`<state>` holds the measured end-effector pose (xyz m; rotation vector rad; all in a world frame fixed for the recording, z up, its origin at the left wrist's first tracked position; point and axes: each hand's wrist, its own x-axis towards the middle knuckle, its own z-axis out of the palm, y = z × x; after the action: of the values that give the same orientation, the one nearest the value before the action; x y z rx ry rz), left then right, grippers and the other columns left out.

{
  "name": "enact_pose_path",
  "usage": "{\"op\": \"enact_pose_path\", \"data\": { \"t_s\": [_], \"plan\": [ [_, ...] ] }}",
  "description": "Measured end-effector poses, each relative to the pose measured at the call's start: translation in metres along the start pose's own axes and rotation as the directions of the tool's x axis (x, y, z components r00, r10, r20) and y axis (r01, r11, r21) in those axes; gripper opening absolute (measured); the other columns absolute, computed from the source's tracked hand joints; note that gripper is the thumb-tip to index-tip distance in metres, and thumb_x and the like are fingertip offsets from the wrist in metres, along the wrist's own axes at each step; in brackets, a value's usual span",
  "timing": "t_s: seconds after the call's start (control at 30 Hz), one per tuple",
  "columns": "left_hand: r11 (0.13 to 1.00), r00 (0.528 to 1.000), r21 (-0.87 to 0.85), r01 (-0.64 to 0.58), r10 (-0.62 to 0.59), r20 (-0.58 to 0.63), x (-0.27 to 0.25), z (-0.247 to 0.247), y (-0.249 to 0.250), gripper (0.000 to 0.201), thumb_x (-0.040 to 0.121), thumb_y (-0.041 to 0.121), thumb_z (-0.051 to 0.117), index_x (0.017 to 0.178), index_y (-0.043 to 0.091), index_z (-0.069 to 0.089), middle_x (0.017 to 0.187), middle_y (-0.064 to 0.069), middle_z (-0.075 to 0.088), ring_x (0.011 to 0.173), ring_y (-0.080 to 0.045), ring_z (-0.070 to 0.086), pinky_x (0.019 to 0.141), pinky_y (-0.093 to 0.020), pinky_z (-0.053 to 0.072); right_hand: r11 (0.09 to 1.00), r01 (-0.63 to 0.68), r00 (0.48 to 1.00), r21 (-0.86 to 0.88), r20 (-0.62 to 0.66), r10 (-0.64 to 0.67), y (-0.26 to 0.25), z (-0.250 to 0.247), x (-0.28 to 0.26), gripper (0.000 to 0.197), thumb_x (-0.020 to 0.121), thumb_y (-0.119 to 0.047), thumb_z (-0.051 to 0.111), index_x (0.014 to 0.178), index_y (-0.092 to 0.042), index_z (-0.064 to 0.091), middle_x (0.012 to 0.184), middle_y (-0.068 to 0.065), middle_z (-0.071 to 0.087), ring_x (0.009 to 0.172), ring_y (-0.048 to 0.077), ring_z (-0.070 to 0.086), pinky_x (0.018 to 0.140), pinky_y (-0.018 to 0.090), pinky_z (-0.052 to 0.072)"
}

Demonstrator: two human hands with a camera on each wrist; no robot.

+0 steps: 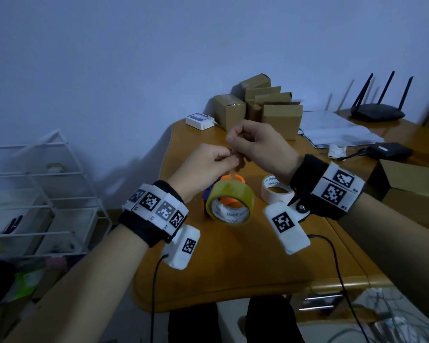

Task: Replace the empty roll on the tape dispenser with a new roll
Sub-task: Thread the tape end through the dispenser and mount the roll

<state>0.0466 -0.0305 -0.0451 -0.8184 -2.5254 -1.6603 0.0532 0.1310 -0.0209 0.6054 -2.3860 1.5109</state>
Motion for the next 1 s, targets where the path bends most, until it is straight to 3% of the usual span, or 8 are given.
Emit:
{"op": "enact_pose_path", "data": {
  "t_s": [0.1, 0.2, 0.33, 0.5, 0.67, 0.73, 0.87, 1.0],
  "plan": [
    [0.999, 1.000, -0.043, 0.015, -0.016, -0.017, 0.000, -0.003, -0.003, 0.030, 0.096, 0.032, 0.059, 0.083, 0.011, 0.075, 0.082, -0.012, 0.074, 0.084, -0.032, 0.069, 0.092, -0.057, 0.052, 0.999, -0.009, 1.000, 0.047, 0.011, 0.008, 0.008, -0.003, -0.002, 0.029, 0.103, -0.026, 0.048, 0.097, -0.001, 0.062, 0.074, 0.007, 0.063, 0.063, 0.016, 0.056, 0.055, 0.025, 0.045],
    [0.989, 0.997, -0.145, 0.027, -0.036, -0.061, -0.002, -0.005, -0.002, 0.024, 0.098, 0.023, 0.057, 0.091, 0.010, 0.075, 0.093, -0.008, 0.075, 0.093, -0.021, 0.071, 0.093, -0.048, 0.055, 0.989, -0.119, 0.993, 0.086, -0.001, 0.119, 0.026, -0.009, -0.003, 0.037, 0.105, -0.032, 0.040, 0.103, -0.003, 0.063, 0.080, 0.010, 0.062, 0.070, 0.019, 0.056, 0.059, 0.028, 0.046],
    [0.982, 0.997, -0.189, 0.030, -0.043, -0.066, 0.001, -0.006, 0.004, 0.025, 0.099, 0.022, 0.056, 0.096, 0.006, 0.074, 0.102, -0.010, 0.075, 0.098, -0.022, 0.071, 0.090, -0.045, 0.057, 0.951, -0.257, 0.953, -0.171, 0.115, 0.279, 0.060, -0.013, -0.007, 0.019, 0.102, -0.017, 0.047, 0.112, -0.013, 0.063, 0.096, 0.000, 0.066, 0.087, 0.017, 0.058, 0.073, 0.029, 0.049],
    [0.995, 0.998, -0.100, 0.010, -0.016, -0.060, 0.006, -0.009, 0.003, 0.025, 0.097, 0.025, 0.059, 0.099, 0.007, 0.076, 0.098, -0.006, 0.075, 0.095, -0.019, 0.070, 0.087, -0.048, 0.055, 0.885, -0.235, 0.901, -0.403, 0.251, 0.354, 0.085, -0.007, -0.011, 0.028, 0.100, -0.022, 0.052, 0.127, -0.020, 0.059, 0.122, 0.001, 0.064, 0.108, 0.016, 0.059, 0.092, 0.030, 0.046],
    [0.991, 0.995, -0.132, 0.017, -0.029, -0.093, 0.009, -0.011, 0.001, 0.025, 0.097, 0.022, 0.059, 0.099, 0.003, 0.075, 0.096, -0.006, 0.075, 0.088, -0.016, 0.068, 0.076, -0.039, 0.055, 0.795, -0.167, 0.876, -0.584, 0.281, 0.391, 0.083, 0.005, -0.005, 0.036, 0.100, -0.022, 0.048, 0.137, -0.022, 0.052, 0.131, 0.001, 0.059, 0.116, 0.021, 0.056, 0.083, 0.026, 0.042],
    [0.989, 0.994, -0.146, 0.026, -0.041, -0.100, 0.010, -0.011, 0.002, 0.026, 0.097, 0.021, 0.059, 0.099, 0.000, 0.074, 0.099, -0.009, 0.074, 0.087, -0.016, 0.068, 0.075, -0.036, 0.056, 0.717, -0.122, 0.848, -0.686, 0.303, 0.434, 0.085, 0.008, 0.001, 0.035, 0.100, -0.024, 0.048, 0.134, -0.018, 0.054, 0.131, 0.004, 0.059, 0.115, 0.024, 0.057, 0.084, 0.029, 0.044],
    [0.978, 0.989, -0.203, 0.052, -0.078, -0.125, 0.014, -0.015, 0.004, 0.025, 0.097, 0.023, 0.059, 0.098, 0.004, 0.074, 0.096, -0.010, 0.073, 0.086, -0.018, 0.068, 0.086, -0.041, 0.056, 0.628, -0.003, 0.740, -0.778, 0.420, 0.525, 0.097, 0.016, 0.009, 0.031, 0.100, -0.024, 0.047, 0.129, -0.019, 0.059, 0.129, 0.003, 0.059, 0.112, 0.021, 0.057, 0.094, 0.033, 0.046],
    [0.963, 0.982, -0.258, 0.073, -0.115, -0.148, 0.018, -0.021, 0.002, 0.024, 0.097, 0.024, 0.060, 0.098, 0.004, 0.074, 0.089, -0.016, 0.068, 0.083, -0.018, 0.068, 0.083, -0.037, 0.059, 0.618, 0.098, 0.770, -0.780, 0.453, 0.449, 0.099, 0.020, 0.014, 0.012, 0.100, -0.026, 0.048, 0.098, -0.014, 0.051, 0.107, 0.007, 0.063, 0.097, 0.026, 0.061, 0.089, 0.038, 0.050]
  ]
}}
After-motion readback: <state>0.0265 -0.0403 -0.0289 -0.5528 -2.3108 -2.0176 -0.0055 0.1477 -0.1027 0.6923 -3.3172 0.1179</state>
